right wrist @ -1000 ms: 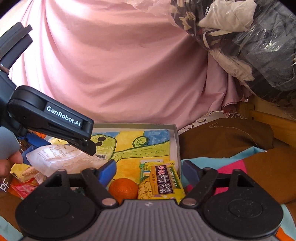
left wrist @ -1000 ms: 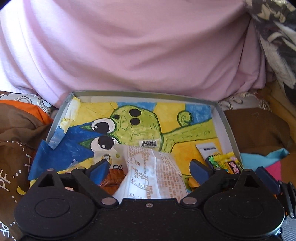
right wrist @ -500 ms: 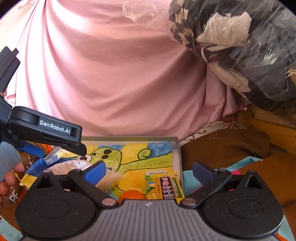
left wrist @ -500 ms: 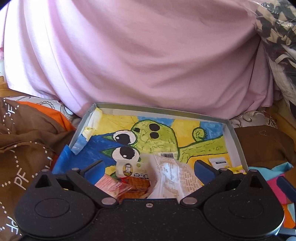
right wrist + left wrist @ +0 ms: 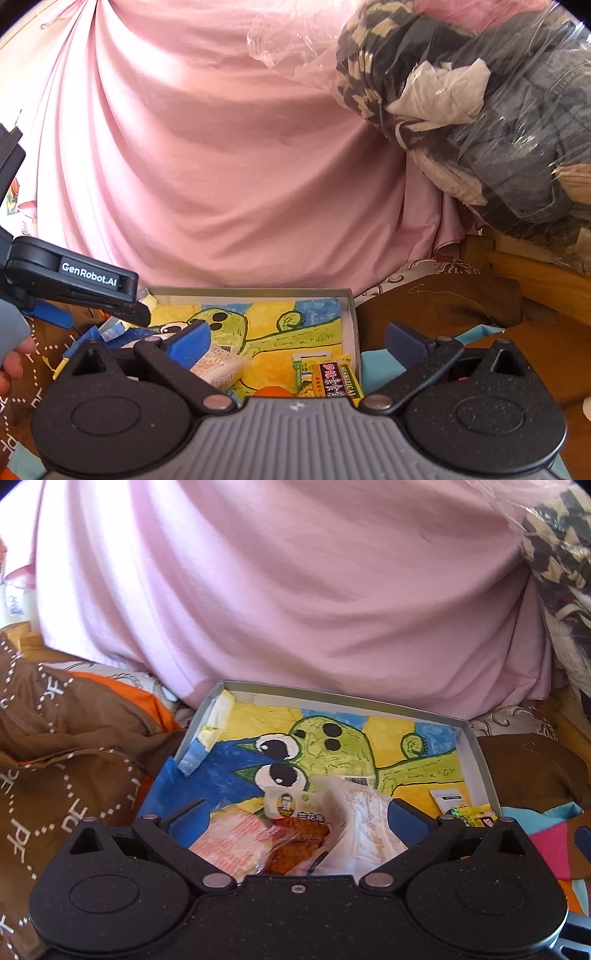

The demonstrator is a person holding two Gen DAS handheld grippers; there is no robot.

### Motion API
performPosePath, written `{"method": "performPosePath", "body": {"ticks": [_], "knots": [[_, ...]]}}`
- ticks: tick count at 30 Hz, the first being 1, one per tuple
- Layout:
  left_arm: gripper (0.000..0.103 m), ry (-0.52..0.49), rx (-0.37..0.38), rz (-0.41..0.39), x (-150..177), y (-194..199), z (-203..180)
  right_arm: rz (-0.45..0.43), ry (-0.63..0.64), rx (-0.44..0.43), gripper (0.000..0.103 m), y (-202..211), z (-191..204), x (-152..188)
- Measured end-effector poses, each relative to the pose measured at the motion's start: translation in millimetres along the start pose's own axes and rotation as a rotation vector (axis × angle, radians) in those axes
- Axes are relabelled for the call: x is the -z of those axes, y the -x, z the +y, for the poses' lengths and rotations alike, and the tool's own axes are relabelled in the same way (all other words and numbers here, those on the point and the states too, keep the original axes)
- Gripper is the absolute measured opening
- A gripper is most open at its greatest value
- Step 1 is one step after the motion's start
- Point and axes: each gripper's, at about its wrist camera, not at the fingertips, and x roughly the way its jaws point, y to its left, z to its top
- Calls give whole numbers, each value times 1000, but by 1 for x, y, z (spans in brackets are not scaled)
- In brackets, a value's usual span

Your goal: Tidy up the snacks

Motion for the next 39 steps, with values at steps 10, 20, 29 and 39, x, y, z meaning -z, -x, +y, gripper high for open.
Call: {"method": "performPosePath", "body": {"ticks": [10, 20, 29, 39], "knots": [[102, 100, -47, -4, 28, 23, 43, -1, -6, -20, 103, 14, 7, -1], [102, 114, -74, -2, 57, 42, 58, 37, -33, -52, 103, 21, 15, 5], [102, 135, -66, -29, 77, 61, 62, 47, -37, -47, 103, 36, 22, 11], [102, 206, -98, -34, 95, 79, 75, 62, -52, -43, 103, 52, 35, 20]]}}
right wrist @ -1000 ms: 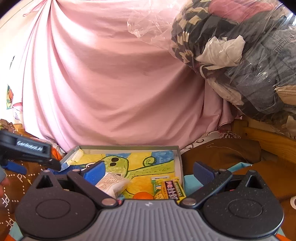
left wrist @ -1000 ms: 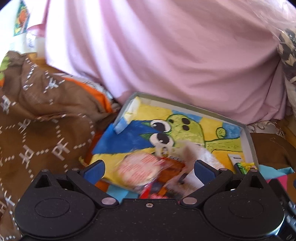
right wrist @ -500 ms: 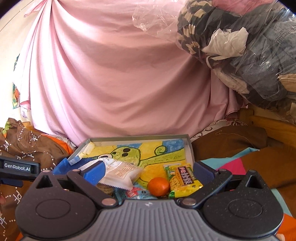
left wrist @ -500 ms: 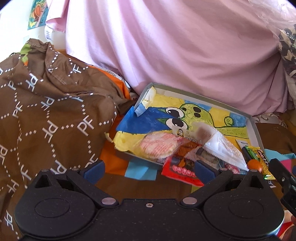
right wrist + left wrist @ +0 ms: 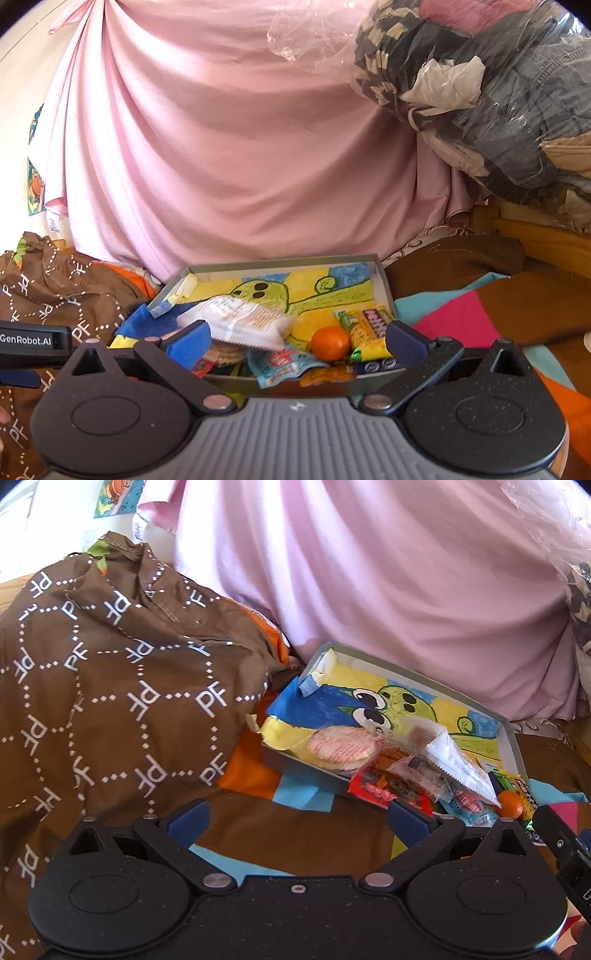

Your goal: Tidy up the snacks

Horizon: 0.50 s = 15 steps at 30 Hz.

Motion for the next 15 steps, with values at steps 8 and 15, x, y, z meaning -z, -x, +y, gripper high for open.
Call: {"method": "performPosePath", "body": {"ticks": [8, 15], "knots": [[102, 16, -24, -16, 16, 18, 15, 14, -3, -1, 103, 13, 11, 9], [102, -28, -24, -54, 28, 33, 19, 20, 10, 12, 103, 26, 15, 17]]}}
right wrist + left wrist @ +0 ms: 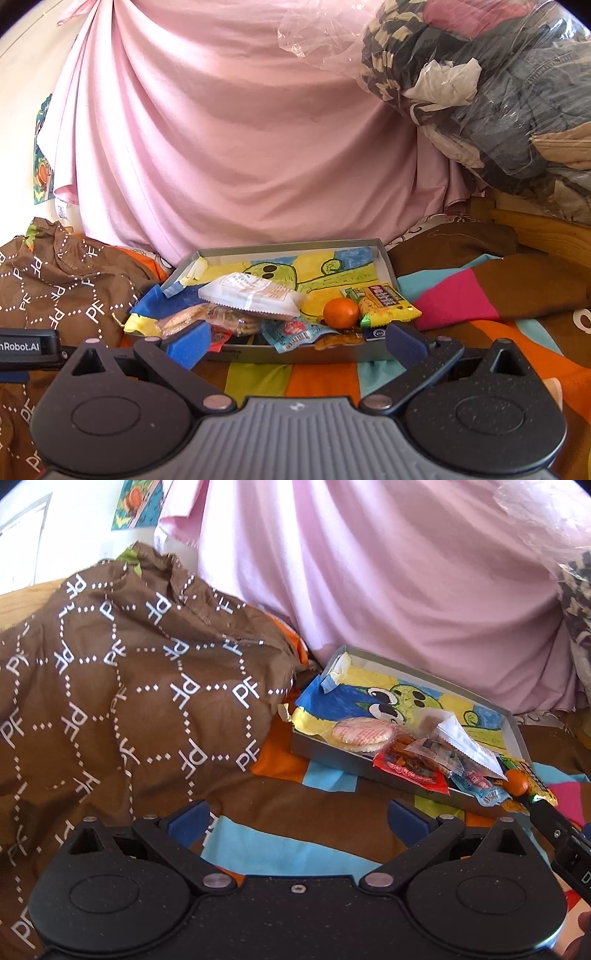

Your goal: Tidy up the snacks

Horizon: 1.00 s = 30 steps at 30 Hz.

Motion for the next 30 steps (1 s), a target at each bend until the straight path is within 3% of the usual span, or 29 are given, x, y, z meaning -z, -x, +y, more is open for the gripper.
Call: {"method": "performPosePath", "body": {"ticks": [30], "knots": [[102, -134, 1, -114, 32, 46, 22, -17, 95, 11, 103, 51, 20, 23]]}}
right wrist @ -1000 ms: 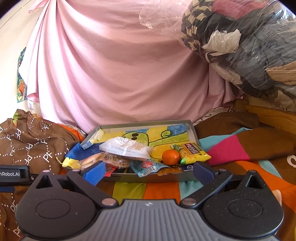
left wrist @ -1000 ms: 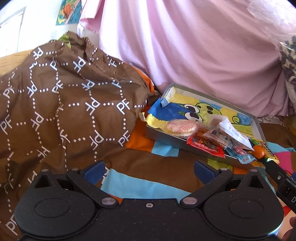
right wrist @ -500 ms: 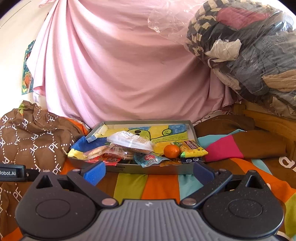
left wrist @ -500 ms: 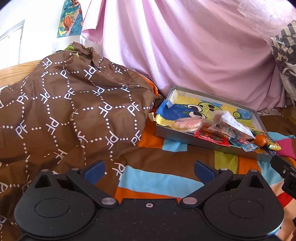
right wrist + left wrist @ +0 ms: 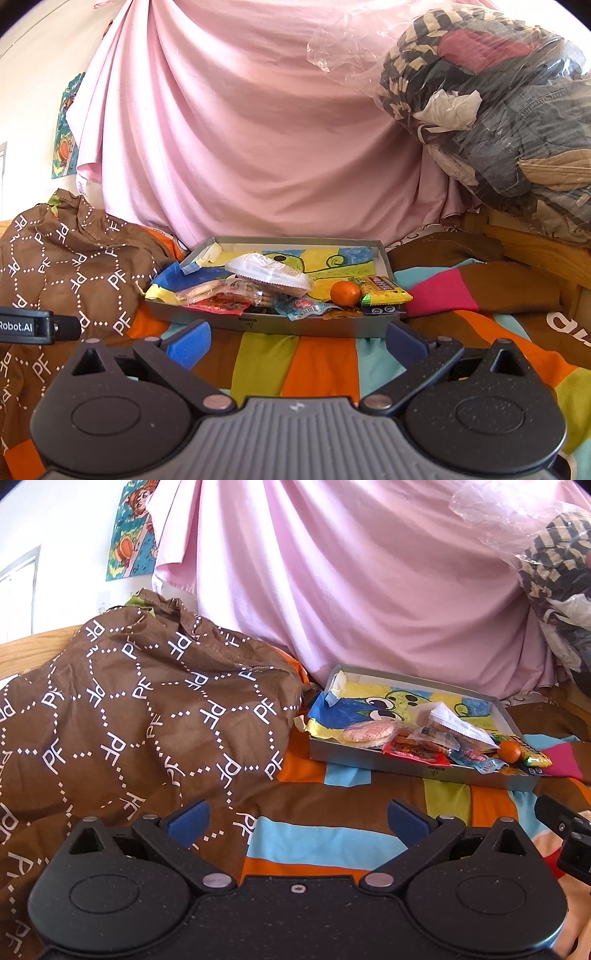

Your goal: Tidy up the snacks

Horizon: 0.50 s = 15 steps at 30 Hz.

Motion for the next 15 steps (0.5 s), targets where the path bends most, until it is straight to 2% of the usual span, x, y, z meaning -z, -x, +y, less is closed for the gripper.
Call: {"method": "performPosePath", "body": {"ticks": [15], "knots": [[102, -85, 26, -73, 20, 21, 8, -18, 47, 41, 103, 27, 15, 20]]}}
